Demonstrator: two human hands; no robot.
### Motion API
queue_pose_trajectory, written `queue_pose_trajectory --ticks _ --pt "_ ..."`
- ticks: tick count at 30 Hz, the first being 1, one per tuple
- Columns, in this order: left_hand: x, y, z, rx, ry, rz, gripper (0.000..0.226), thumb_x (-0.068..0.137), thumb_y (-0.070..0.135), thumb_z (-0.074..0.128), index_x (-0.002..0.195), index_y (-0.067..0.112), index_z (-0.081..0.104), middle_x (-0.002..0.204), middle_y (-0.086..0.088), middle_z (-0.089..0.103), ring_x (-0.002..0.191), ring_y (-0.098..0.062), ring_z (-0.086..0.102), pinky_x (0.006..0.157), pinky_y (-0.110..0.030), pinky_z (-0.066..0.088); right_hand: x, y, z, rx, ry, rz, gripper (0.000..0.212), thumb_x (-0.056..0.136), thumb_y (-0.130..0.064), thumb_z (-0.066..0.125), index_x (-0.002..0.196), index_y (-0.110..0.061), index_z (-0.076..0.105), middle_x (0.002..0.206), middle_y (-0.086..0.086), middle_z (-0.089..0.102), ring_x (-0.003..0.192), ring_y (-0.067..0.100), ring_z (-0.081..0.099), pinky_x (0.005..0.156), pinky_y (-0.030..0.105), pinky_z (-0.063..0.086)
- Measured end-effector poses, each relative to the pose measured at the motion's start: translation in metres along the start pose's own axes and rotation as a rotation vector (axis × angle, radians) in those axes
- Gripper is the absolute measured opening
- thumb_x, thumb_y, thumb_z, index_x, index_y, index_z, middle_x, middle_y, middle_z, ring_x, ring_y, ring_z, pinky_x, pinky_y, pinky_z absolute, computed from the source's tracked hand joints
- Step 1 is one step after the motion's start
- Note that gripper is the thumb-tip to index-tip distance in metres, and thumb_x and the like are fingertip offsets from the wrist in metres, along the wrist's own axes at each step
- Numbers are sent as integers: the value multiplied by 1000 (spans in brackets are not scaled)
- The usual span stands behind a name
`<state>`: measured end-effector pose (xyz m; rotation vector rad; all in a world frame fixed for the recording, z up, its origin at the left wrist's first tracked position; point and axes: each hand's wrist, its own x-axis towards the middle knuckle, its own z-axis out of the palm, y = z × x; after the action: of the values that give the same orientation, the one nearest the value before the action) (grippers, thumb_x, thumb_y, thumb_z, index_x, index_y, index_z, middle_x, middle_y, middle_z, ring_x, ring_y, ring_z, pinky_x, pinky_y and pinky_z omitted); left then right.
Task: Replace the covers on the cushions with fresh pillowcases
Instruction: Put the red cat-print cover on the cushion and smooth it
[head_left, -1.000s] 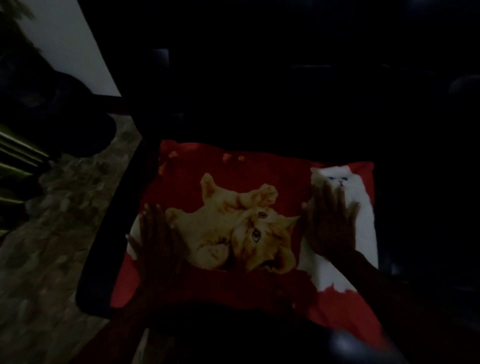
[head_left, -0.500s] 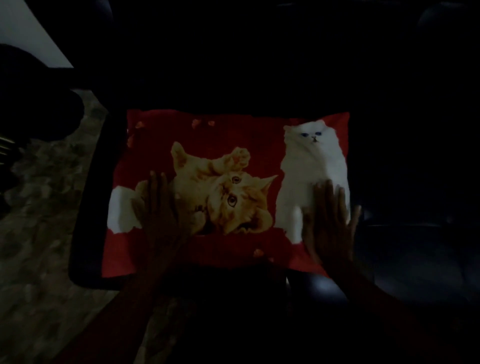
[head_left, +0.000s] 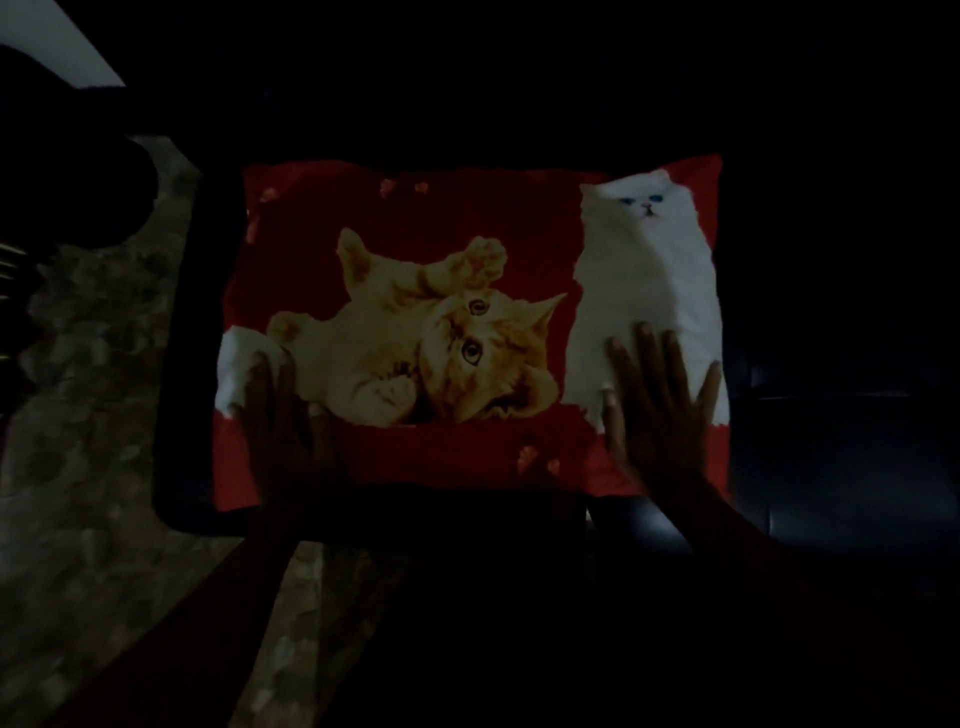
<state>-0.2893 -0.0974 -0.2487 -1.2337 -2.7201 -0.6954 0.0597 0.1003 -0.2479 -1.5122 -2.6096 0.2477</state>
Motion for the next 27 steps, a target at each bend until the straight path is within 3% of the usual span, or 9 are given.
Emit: queue_pose_trajectory --ticks 4,8,12,16,18,22,24,27 --pt "10 -7 -17 -11 -84 9 53 106 39 37 155 20 33 164 -2 24 151 -22 26 119 -57 24 6 2 -14 16 -36 64 60 105 -51 23 160 -27 26 169 2 15 157 24 9 120 67 4" --pt "54 -14 -13 22 -35 -23 50 107 31 40 153 11 37 160 -12 32 147 -28 34 115 -51 34 55 -5 -29 67 -59 137 68 103 -58 14 162 -25 16 170 2 9 157 24 4 122 63 3" --pt "142 35 24 30 -159 -122 59 107 43 27 157 11 28 165 -7 21 153 -22 17 123 -48 17 121 -39 -27 211 -125 116 71 98 -60 14 162 -29 12 170 0 6 157 24 -1 120 66 -3" --pt "177 96 48 7 -284 -256 61 104 51 20 160 29 10 168 -1 3 155 -22 -1 121 -55 -7 159 -47 -15 111 -214 114 76 93 -67 5 161 -36 14 170 -3 4 156 23 -7 117 68 -11" --pt "176 88 56 68 -337 -248 63 102 56 14 159 32 8 168 1 2 155 -21 -3 119 -58 -10 166 -31 -11 81 -243 135 73 94 -68 6 161 -38 10 170 -5 1 156 22 -8 117 68 -10" --pt "173 82 52 97 -344 -247 58 106 48 25 160 33 9 168 2 2 154 -20 -4 117 -58 -13 168 -2 -18 25 -328 272 70 97 -70 6 160 -40 1 170 -6 -4 156 22 -7 117 70 -6" --pt "181 85 47 135 -443 -246 61 105 50 25 160 33 4 168 1 -2 154 -22 -8 116 -62 -13 170 1 -33 17 -364 305 70 98 -69 13 160 -38 4 170 -5 -2 156 25 -6 118 69 -5" --pt "202 88 29 196 -517 -126 64 104 54 23 160 29 5 168 -3 -2 154 -26 -9 118 -63 -12 178 -13 -62 102 -350 353 70 101 -64 20 162 -32 7 170 -2 0 156 29 -4 120 66 -5"
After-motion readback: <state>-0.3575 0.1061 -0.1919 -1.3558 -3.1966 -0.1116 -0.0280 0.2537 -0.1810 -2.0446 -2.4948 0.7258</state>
